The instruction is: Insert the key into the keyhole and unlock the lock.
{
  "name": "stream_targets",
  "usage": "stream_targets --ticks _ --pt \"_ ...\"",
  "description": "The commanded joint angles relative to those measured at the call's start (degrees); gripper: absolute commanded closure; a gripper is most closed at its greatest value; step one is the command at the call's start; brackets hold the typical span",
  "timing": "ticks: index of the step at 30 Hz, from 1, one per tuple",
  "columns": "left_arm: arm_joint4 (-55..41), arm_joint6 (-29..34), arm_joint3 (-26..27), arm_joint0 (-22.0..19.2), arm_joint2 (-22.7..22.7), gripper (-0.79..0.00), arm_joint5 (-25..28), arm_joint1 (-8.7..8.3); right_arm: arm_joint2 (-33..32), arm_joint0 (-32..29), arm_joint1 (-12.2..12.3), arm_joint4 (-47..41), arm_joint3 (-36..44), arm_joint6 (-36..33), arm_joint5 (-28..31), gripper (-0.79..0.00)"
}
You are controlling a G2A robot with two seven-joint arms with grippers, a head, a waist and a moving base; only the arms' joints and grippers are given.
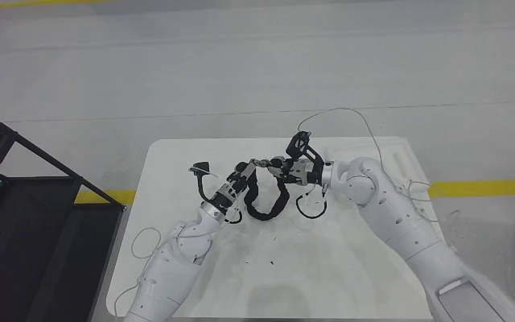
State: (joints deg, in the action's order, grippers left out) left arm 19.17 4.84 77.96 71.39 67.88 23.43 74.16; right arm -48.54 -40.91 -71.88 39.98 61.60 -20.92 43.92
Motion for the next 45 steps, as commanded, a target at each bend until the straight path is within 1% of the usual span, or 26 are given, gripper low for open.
stream_targets --ticks 1,8,11,16,17,20,23,26,29,30,33,36,39,42,45 --pt "0.0 0.0 -0.2 0.0 0.1 0.000 -0.2 0.02 -1.0 -0.6 0.4 0.7 0.9 1.0 1.1 0.000" --pt "0.2 0.0 -0.6 -0.2 0.3 0.000 -1.0 0.12 -4.0 -3.2 1.7 2.2 4.0 0.5 1.9 0.000" --pt "0.3 0.0 -0.5 -0.2 0.4 0.000 -1.3 0.17 -5.3 -4.3 2.3 1.9 4.8 -0.8 2.9 0.000" --pt "0.3 0.5 -0.3 0.2 0.9 0.000 -1.8 0.12 -7.4 -5.7 3.5 -0.8 5.6 -6.8 4.3 0.000" --pt "0.5 1.0 -0.1 0.4 1.0 0.000 -2.1 0.08 -7.9 -6.0 3.8 -1.3 5.9 -8.9 4.2 0.000" --pt "0.8 2.5 0.2 0.7 1.2 0.000 -3.3 -0.02 -8.8 -6.1 4.3 -3.3 6.2 -12.1 3.8 0.000" --pt "2.0 4.6 1.2 1.6 1.2 0.000 -5.0 -0.20 -9.3 -6.1 4.8 -7.0 5.8 -16.4 5.0 0.000" --pt "3.3 6.0 3.4 3.5 1.6 0.000 -6.8 -0.49 -9.9 -6.1 5.5 -10.5 5.9 -21.6 7.5 0.000" --pt "4.3 7.7 7.0 6.4 2.6 0.000 -8.5 -0.92 -10.2 -6.4 6.3 -16.0 6.4 -27.4 10.2 0.000" --pt "4.5 8.4 8.4 7.5 3.0 0.000 -9.2 -1.07 -10.1 -6.5 6.7 -18.1 6.9 -29.1 10.4 0.000" --pt "3.5 10.3 14.0 11.3 4.1 0.000 -9.4 -1.50 -7.3 -7.4 8.3 -23.2 10.5 -30.9 8.5 0.000" --pt "2.5 12.6 19.2 14.7 5.7 0.000 -9.4 -1.98 -4.3 -7.5 10.6 -28.8 13.5 -32.4 7.1 0.000" --pt "1.2 14.0 22.0 16.4 6.9 0.000 -9.1 -2.29 -2.6 -6.4 12.9 -32.5 13.9 -33.5 5.9 0.000" --pt "1.3 14.6 20.0 15.0 7.9 0.000 -11.2 -2.41 -2.0 -4.8 14.0 -33.6 12.0 -34.1 5.4 0.000" --pt "-0.6 15.0 16.7 12.4 6.8 0.000 -11.6 -2.14 -1.4 -2.7 14.0 -33.1 9.7 -34.5 4.7 0.000"
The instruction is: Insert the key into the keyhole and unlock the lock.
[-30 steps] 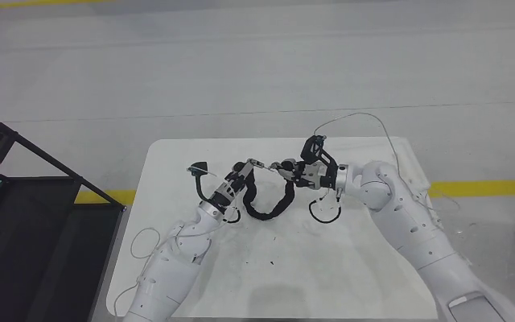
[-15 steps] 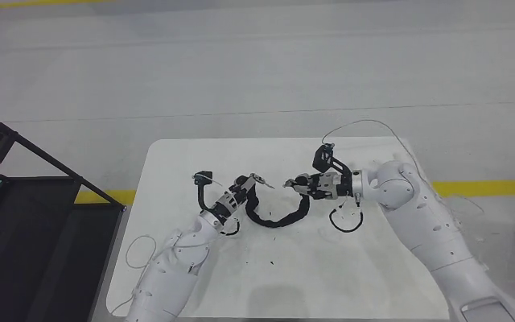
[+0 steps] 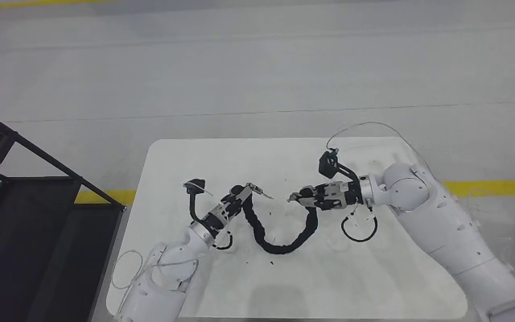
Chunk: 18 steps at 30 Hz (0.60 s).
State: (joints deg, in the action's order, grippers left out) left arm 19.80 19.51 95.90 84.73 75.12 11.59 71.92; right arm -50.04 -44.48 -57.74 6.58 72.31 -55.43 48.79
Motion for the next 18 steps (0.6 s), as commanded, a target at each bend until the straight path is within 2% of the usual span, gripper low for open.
stream_targets --ticks 1,9,13,18 --pt "-2.2 0.5 -2.9 -2.0 -0.6 0.000 0.3 0.20 0.7 1.8 -0.4 0.8 -2.3 0.3 -0.2 0.000" --pt "-2.3 0.1 -14.5 -10.3 -4.7 0.000 -5.1 1.29 6.7 6.3 -3.4 2.5 -9.5 2.5 -2.9 0.000" --pt "-2.4 -0.6 -17.1 -12.4 -6.5 0.000 -5.7 1.79 10.4 8.0 -5.3 2.7 -12.8 2.0 -6.5 0.000" --pt "-2.1 -1.1 -18.0 -13.1 -7.3 0.000 -5.8 2.01 13.9 10.1 -7.7 4.1 -16.9 3.2 -8.5 0.000"
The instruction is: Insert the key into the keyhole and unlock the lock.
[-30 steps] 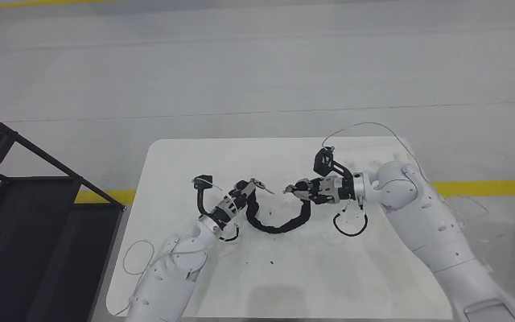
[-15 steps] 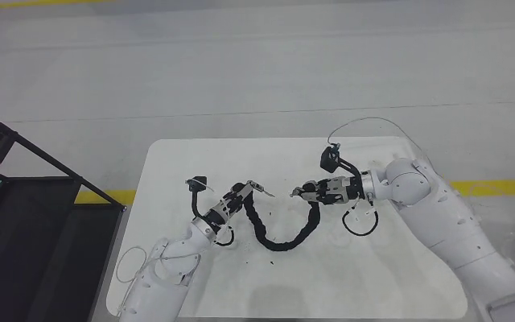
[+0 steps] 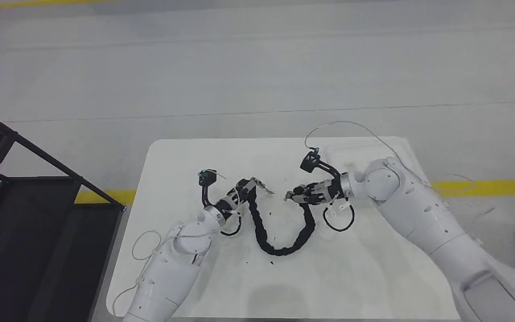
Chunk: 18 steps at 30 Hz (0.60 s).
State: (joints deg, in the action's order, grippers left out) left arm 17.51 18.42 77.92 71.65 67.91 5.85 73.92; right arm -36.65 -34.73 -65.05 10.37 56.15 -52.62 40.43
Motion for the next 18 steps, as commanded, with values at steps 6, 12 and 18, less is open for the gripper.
stream_targets --ticks 6,12,18 --pt "1.4 -0.9 -0.4 0.0 -0.2 -0.363 -1.3 0.05 2.7 2.3 -2.5 0.8 -5.1 1.4 0.2 0.000" --pt "4.9 -2.8 0.2 0.1 -0.5 -0.785 -5.0 0.08 3.6 3.5 -3.8 0.9 -8.2 2.2 0.9 0.000" --pt "6.3 -5.2 4.6 2.0 0.8 -0.785 -5.9 -0.14 4.2 4.1 -4.8 1.9 -10.1 3.1 1.0 0.000"
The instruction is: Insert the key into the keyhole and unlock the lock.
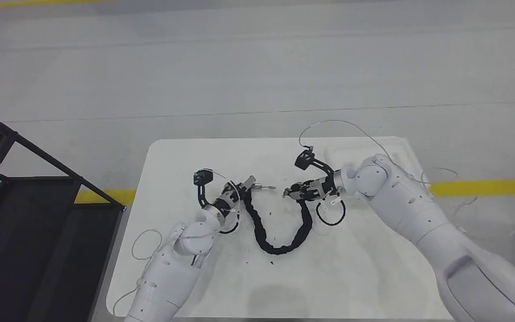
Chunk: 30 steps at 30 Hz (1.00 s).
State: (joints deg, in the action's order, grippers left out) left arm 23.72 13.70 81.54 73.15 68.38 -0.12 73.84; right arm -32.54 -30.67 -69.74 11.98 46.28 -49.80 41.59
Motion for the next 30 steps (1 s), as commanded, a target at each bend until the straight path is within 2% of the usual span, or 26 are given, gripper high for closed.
stream_targets --ticks 1,7,11,12,13,14,15,16,24,30 --pt "0.3 -1.0 2.2 1.1 0.7 -0.785 0.3 -0.14 0.2 0.1 -0.3 0.7 -0.4 0.6 -0.3 0.000" --pt "1.3 -1.9 10.6 5.8 2.5 -0.785 2.3 -0.67 1.3 0.5 -1.6 3.4 -1.2 2.5 -1.5 0.000" --pt "1.5 -2.1 12.2 6.8 2.8 -0.785 3.1 -0.77 1.7 0.7 -2.3 4.6 -1.9 4.4 -3.1 0.000" --pt "1.5 -2.1 12.2 6.8 2.8 -0.785 3.1 -0.77 1.6 0.7 -2.6 4.3 -2.1 5.1 -3.6 -0.175" --pt "1.5 -2.1 12.2 6.8 2.8 -0.785 3.1 -0.77 1.5 0.8 -2.8 4.1 -2.4 5.5 -4.1 -0.289" --pt "1.5 -2.1 12.2 6.8 2.8 -0.785 3.1 -0.77 1.7 0.9 -3.0 4.5 -2.6 5.7 -4.4 -0.480" --pt "1.5 -2.1 12.2 6.8 2.8 -0.785 3.1 -0.77 1.7 1.0 -3.1 4.8 -2.8 5.9 -4.7 -0.610" --pt "1.5 -2.1 12.2 6.8 2.8 -0.785 3.1 -0.77 1.7 1.0 -3.3 5.1 -3.0 6.3 -4.8 -0.785" --pt "1.5 -2.1 12.2 6.8 2.8 -0.785 3.1 -0.77 1.1 1.4 -4.0 6.2 -5.0 8.6 -4.8 -0.785" --pt "1.5 -2.1 12.2 6.8 2.8 -0.785 3.1 -0.77 -1.4 1.7 -3.2 7.7 -5.2 12.4 -2.8 -0.785"
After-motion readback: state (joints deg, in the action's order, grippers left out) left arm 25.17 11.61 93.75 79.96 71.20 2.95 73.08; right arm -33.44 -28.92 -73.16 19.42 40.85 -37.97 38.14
